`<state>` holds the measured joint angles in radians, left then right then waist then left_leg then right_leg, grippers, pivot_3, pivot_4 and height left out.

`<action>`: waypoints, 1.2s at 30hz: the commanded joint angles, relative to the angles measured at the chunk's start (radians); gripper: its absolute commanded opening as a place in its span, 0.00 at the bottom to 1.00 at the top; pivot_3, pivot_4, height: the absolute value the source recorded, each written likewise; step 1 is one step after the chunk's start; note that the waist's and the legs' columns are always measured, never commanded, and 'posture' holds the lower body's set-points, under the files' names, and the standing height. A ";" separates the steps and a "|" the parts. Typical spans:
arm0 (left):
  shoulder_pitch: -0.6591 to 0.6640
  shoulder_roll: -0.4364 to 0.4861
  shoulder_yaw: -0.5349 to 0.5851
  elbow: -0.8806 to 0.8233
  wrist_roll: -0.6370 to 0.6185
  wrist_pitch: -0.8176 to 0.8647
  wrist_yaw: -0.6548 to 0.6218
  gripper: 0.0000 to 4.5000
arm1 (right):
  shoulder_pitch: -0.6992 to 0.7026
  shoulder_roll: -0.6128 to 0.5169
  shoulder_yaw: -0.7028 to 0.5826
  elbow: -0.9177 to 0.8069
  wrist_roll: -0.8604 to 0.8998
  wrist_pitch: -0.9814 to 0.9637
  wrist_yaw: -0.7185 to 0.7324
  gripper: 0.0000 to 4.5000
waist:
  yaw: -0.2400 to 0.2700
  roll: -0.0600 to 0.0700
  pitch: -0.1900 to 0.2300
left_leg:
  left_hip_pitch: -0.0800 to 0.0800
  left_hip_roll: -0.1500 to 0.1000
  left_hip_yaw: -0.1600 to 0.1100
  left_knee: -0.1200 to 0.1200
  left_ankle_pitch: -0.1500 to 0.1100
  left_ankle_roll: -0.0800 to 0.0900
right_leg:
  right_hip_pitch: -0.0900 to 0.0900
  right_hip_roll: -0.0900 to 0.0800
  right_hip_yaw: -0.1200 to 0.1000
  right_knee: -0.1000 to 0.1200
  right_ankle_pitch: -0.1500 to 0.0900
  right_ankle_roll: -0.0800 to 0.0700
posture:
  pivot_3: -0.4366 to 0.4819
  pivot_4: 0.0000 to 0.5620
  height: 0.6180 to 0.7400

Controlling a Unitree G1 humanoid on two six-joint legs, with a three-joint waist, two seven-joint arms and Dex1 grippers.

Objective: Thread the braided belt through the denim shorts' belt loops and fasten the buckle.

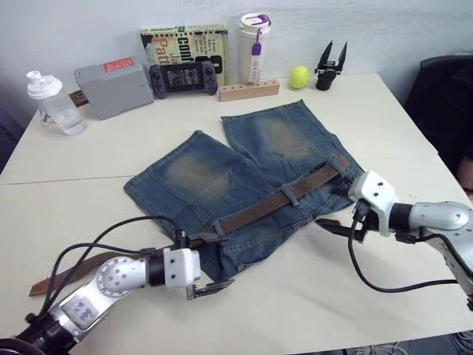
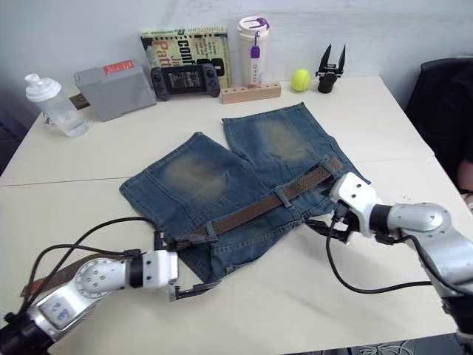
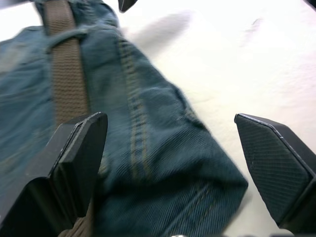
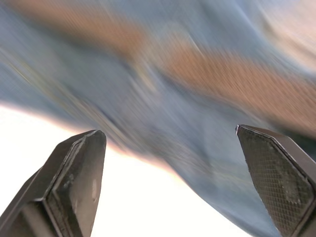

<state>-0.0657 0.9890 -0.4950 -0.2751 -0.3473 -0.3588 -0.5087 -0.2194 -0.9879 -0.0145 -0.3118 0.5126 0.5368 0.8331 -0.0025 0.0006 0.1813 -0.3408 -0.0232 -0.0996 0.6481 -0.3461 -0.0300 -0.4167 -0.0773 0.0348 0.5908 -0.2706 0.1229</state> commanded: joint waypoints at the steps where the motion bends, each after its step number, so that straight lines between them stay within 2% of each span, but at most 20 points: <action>1: -0.103 -0.119 -0.046 0.005 -0.004 0.185 -0.145 1.00 | -0.133 -0.050 0.191 0.375 -0.439 -0.474 0.017 0.99 | -0.002 -0.001 0.001 | 0.000 0.000 0.001 0.000 0.000 0.000 | 0.000 0.000 0.000 0.000 0.000 0.000 | 0.48 0.27 0.80; 4: -0.134 -0.155 -0.065 0.027 0.024 0.236 -0.181 1.00 | -0.208 -0.022 0.256 0.526 -0.570 -0.594 -0.031 0.99 | -0.009 -0.002 0.002 | 0.001 0.000 0.002 0.000 0.000 0.000 | -0.001 0.001 0.002 0.001 0.000 0.000 | 0.48 0.27 0.80; 8: -0.180 -0.216 -0.074 0.104 0.141 0.281 -0.172 1.00 | -0.305 0.019 0.354 0.730 -0.731 -0.704 -0.093 0.99 | -0.015 -0.002 0.004 | 0.002 0.000 0.003 0.002 0.001 -0.001 | -0.001 0.001 0.004 0.003 0.000 0.000 | 0.48 0.27 0.80; 9: -0.184 -0.222 -0.072 0.115 0.153 0.288 -0.174 0.94 | -0.315 0.027 0.361 0.761 -0.743 -0.716 -0.093 1.00 | -0.020 -0.002 0.003 | 0.002 0.000 0.003 0.002 0.001 -0.001 | -0.001 0.001 0.004 0.003 0.000 0.000 | 0.48 0.27 0.80; 11: -0.182 -0.221 -0.064 0.128 0.164 0.304 -0.202 0.79 | -0.337 0.053 0.363 0.824 -0.744 -0.738 -0.082 0.87 | -0.025 -0.006 0.001 | 0.005 -0.001 0.003 0.004 0.001 -0.001 | 0.004 0.000 0.004 0.003 0.001 0.002 | 0.48 0.27 0.80; 12: -0.178 -0.220 -0.059 0.137 0.186 0.295 -0.214 0.73 | -0.346 0.065 0.363 0.850 -0.745 -0.756 -0.076 0.84 | -0.024 -0.010 -0.002 | 0.008 -0.001 0.003 0.006 0.001 -0.001 | 0.007 0.000 0.004 0.003 0.002 0.002 | 0.48 0.27 0.80; 15: -0.162 -0.221 -0.043 0.164 0.236 0.285 -0.218 0.48 | -0.356 0.091 0.356 0.890 -0.735 -0.785 -0.056 0.56 | -0.024 -0.015 -0.005 | 0.008 -0.001 0.002 0.011 0.001 -0.001 | 0.010 0.000 0.005 0.002 0.003 -0.001 | 0.48 0.27 0.80; 17: -0.150 -0.216 -0.028 0.186 0.249 0.282 -0.219 0.30 | -0.348 0.098 0.347 0.886 -0.722 -0.794 -0.034 0.36 | -0.025 -0.015 -0.005 | 0.008 -0.001 0.001 0.015 0.001 0.000 | 0.013 0.000 0.006 0.002 0.001 -0.008 | 0.48 0.27 0.80; 18: -0.144 -0.218 -0.015 0.198 0.259 0.275 -0.222 0.22 | -0.343 0.103 0.340 0.882 -0.713 -0.795 -0.021 0.26 | -0.025 -0.015 -0.004 | 0.011 -0.002 0.001 0.015 0.002 0.001 | 0.021 0.000 0.006 0.000 0.000 -0.011 | 0.48 0.27 0.80; 20: -0.126 -0.216 0.019 0.225 0.252 0.269 -0.233 0.05 | -0.323 0.105 0.325 0.841 -0.685 -0.785 0.017 0.06 | -0.025 -0.015 -0.004 | 0.019 -0.001 0.002 0.014 0.002 0.001 | 0.027 0.000 0.007 0.000 -0.001 -0.013 | 0.48 0.27 0.80; 21: -0.120 -0.202 0.042 0.261 0.250 0.250 -0.242 0.00 | -0.296 0.104 0.313 0.774 -0.642 -0.755 0.057 0.00 | -0.024 -0.015 -0.004 | 0.021 -0.001 0.002 0.013 0.002 0.001 | 0.027 0.000 0.007 0.000 -0.001 -0.013 | 0.48 0.27 0.80; 25: -0.126 -0.149 0.130 0.454 0.258 0.149 -0.273 0.00 | -0.188 0.113 0.288 0.488 -0.504 -0.581 0.161 0.00 | -0.023 -0.014 -0.005 | 0.021 0.001 0.000 0.011 0.002 0.001 | 0.024 0.000 0.006 0.003 0.000 -0.011 | 0.48 0.27 0.80; 30: -0.237 -0.068 0.187 0.836 0.365 -0.060 -0.223 0.00 | -0.123 0.188 0.292 0.207 -0.434 -0.361 0.138 0.00 | -0.030 -0.010 -0.007 | 0.025 0.004 -0.001 0.000 0.003 0.001 | 0.024 0.002 0.004 0.007 0.000 -0.010 | 0.48 0.27 0.80; 31: -0.262 -0.058 0.193 0.902 0.379 -0.115 -0.217 0.00 | -0.125 0.212 0.294 0.175 -0.441 -0.322 0.119 0.00 | -0.032 -0.009 -0.007 | 0.027 0.009 -0.001 0.000 0.003 0.001 | 0.024 0.006 0.004 0.009 -0.001 -0.012 | 0.48 0.27 0.80; 32: -0.285 -0.051 0.194 0.956 0.390 -0.161 -0.222 0.00 | -0.132 0.236 0.297 0.158 -0.455 -0.289 0.098 0.00 | -0.033 -0.008 -0.007 | 0.029 0.013 -0.001 0.000 0.003 0.001 | 0.024 0.016 0.004 0.009 -0.008 -0.025 | 0.48 0.27 0.80; 36: -0.314 -0.063 0.206 1.049 0.385 -0.271 -0.273 0.00 | -0.144 0.276 0.316 0.156 -0.514 -0.246 0.053 0.00 | -0.036 -0.003 -0.006 | 0.036 0.020 0.001 -0.003 0.003 0.001 | 0.024 0.019 0.003 0.015 -0.012 -0.031 | 0.48 0.27 0.80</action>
<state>-0.3983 0.9033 -0.2959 0.5599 -0.0405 -0.5777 -0.7422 -0.3454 -0.7281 0.3042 -0.1340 0.0481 0.2357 0.9320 -0.0387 -0.0028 0.1757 -0.3037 -0.0035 -0.0989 0.6442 -0.3432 -0.0295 -0.3934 -0.0580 0.0375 0.6080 -0.2818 0.0932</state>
